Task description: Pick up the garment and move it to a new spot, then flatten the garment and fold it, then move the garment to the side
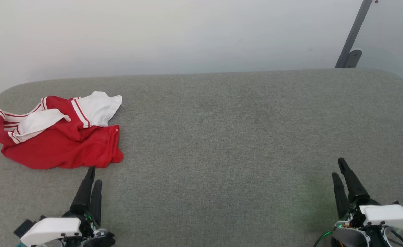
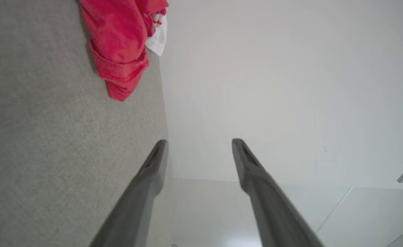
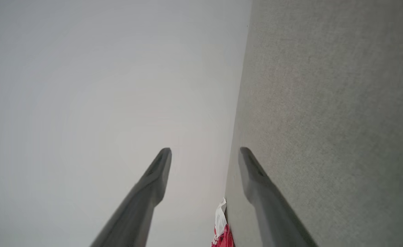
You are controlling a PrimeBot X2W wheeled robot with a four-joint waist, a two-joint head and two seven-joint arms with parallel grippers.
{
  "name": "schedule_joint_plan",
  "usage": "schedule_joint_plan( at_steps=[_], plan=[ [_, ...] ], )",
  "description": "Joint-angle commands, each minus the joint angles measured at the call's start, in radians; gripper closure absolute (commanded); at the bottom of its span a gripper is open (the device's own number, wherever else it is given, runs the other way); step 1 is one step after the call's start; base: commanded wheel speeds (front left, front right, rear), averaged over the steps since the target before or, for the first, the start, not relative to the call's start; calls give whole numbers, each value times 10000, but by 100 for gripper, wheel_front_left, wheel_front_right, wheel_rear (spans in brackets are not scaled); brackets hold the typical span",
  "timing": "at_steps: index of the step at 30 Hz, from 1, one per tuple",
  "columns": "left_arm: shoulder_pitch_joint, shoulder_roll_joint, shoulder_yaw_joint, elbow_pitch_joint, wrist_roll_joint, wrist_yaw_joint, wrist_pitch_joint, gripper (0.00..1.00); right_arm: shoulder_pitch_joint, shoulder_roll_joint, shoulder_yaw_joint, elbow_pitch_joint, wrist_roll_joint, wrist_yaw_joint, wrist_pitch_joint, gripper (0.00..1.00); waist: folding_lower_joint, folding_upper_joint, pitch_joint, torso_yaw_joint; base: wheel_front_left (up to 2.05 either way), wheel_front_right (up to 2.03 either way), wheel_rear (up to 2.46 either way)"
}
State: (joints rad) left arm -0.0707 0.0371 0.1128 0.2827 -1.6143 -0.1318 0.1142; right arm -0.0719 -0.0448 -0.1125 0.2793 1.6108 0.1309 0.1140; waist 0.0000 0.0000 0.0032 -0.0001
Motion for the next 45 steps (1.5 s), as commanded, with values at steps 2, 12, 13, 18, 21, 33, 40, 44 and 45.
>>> schedule_joint_plan(
  at_steps=[2, 12, 13, 18, 21, 33, 40, 44, 45],
  plan=[
    [-136, 135, 30, -106, 79, 0, -74, 0, -198, -20, 3, -53, -25, 0, -82, 0, 0, 0, 3, 4, 0, 0, 0],
    [-265, 753, -256, -169, 920, 2, -634, 0, -561, -251, 299, 26, -840, 0, -619, 0, 0, 0, 20, 25, 0, 0, 0],
    [-275, 822, -312, -149, 1080, 2, -689, 0, -594, -278, 345, 42, -978, 0, -675, 0, 0, 0, 22, 27, 0, 0, 0],
    [-334, 1033, -348, -125, 2114, 3, -921, 0, -755, -438, 526, 143, -1875, 0, -922, 0, 0, 0, 44, 43, 0, 0, 0],
    [-334, 1111, -310, -157, 3167, 4, -1094, 0, -877, -497, 588, 146, -2800, 0, -1095, 0, 0, 0, 69, 54, 0, 0, 0],
    [-211, 1284, -432, -336, 5735, 6, -1529, 0, -1060, -411, 426, 64, -5821, 0, -1529, 0, 0, 0, 122, 83, 0, 0, 0],
    [-186, 1448, -550, -445, 7363, 7, -1812, 0, -1090, -329, 313, -66, -7947, -1, -1816, 0, 0, 0, 162, 101, 0, 0, 0],
    [-150, 1506, -578, -441, 8057, 8, -1945, 0, -1092, -307, 258, -88, -9014, -1, -1948, 0, 0, 0, 171, 94, 0, 0, 0],
    [-143, 1525, -600, -426, 8233, 8, -1980, 0, -1097, -303, 241, -71, -9281, -1, -1982, 0, 0, 0, 175, 91, 0, 0, 0]
  ],
)
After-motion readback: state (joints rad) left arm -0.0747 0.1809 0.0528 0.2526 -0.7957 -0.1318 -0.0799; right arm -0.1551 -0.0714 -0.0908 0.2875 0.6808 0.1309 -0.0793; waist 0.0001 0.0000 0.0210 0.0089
